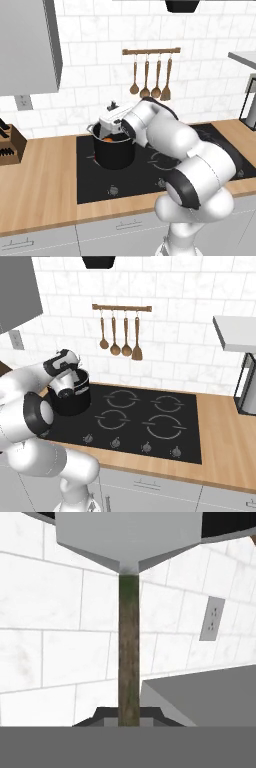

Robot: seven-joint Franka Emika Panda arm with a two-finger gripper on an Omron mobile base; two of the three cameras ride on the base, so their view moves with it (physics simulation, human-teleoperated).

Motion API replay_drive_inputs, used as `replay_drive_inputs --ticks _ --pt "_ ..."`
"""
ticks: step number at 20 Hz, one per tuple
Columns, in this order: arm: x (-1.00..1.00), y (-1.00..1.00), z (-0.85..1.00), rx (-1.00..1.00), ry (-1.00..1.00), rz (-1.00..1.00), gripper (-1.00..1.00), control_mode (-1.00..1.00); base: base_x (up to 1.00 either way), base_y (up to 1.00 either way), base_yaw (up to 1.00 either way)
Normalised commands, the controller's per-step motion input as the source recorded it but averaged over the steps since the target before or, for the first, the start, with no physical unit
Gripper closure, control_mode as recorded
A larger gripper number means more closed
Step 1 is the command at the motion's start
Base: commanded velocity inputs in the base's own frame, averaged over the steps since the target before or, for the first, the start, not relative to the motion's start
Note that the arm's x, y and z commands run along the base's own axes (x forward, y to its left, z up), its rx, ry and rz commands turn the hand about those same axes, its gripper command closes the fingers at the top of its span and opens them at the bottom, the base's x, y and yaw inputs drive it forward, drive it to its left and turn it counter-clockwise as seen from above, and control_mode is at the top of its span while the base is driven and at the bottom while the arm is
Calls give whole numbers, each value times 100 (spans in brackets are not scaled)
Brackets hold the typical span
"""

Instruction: Put the tomato and squash in the pot. Retrieve the spatula and lightly stir the vegetables in the pot.

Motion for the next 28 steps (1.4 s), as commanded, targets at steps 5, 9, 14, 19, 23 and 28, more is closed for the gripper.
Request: replay_drive_inputs --ticks 5,9,14,19,23,28 --pt "0 0 -21 0 0 0 100 -100 0 0 0" --pt "0 0 -11 0 0 0 100 -100 0 0 0" --pt "0 0 0 0 0 0 100 -100 0 0 0" --pt "-15 0 0 0 7 0 100 -100 0 0 0" --pt "-27 0 0 0 11 -1 100 -100 0 0 0" --pt "-24 0 0 0 14 -3 100 -100 0 0 0"
